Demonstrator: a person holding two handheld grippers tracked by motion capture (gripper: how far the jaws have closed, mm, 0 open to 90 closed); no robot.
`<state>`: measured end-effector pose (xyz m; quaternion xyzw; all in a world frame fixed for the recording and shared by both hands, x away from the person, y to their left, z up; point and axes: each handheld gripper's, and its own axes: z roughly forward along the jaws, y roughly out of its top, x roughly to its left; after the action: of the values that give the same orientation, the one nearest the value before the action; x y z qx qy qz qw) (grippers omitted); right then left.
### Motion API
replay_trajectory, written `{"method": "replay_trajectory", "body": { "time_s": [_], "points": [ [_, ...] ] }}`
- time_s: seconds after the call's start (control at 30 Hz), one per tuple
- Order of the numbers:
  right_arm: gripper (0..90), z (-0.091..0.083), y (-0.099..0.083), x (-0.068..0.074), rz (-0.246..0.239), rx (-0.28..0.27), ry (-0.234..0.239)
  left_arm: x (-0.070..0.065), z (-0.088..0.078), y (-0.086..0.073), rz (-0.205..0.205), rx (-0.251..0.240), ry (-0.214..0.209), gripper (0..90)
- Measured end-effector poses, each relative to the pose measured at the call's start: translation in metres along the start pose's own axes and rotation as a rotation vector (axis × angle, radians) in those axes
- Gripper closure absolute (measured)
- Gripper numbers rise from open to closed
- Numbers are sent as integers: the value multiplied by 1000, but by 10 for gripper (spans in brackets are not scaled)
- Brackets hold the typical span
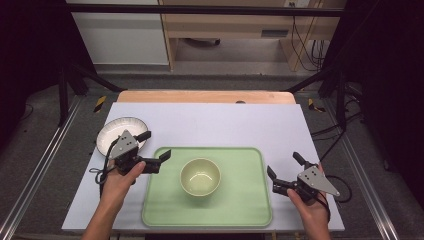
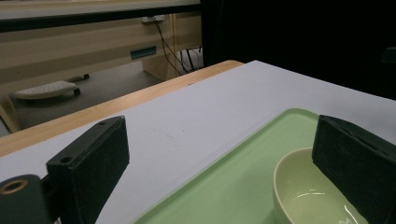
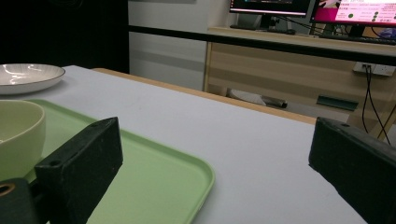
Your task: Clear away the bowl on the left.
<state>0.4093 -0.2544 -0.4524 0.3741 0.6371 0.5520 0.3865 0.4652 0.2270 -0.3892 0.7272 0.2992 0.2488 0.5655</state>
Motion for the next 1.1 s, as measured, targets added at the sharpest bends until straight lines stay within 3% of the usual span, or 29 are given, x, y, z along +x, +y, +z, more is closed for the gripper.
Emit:
{"method": "replay_trajectory", "body": {
  "time_s": [0.23, 0.3, 0.43, 0.73, 1.1],
  "points": [
    [33, 0, 0, 0, 0, 1, 0, 11, -15, -9, -21, 5, 33, 38],
    [33, 0, 0, 0, -3, 1, 0, 16, -20, -11, -23, -1, 31, 38],
    [33, 0, 0, -1, -3, 3, -2, 23, -29, -15, 11, -7, 18, 38],
    [33, 0, 0, 0, -5, 4, -2, 36, -42, -28, -12, -4, -1, 38],
    [33, 1, -1, 0, -11, 11, 1, 56, -63, -46, 8, -23, -11, 39]
  ]
}}
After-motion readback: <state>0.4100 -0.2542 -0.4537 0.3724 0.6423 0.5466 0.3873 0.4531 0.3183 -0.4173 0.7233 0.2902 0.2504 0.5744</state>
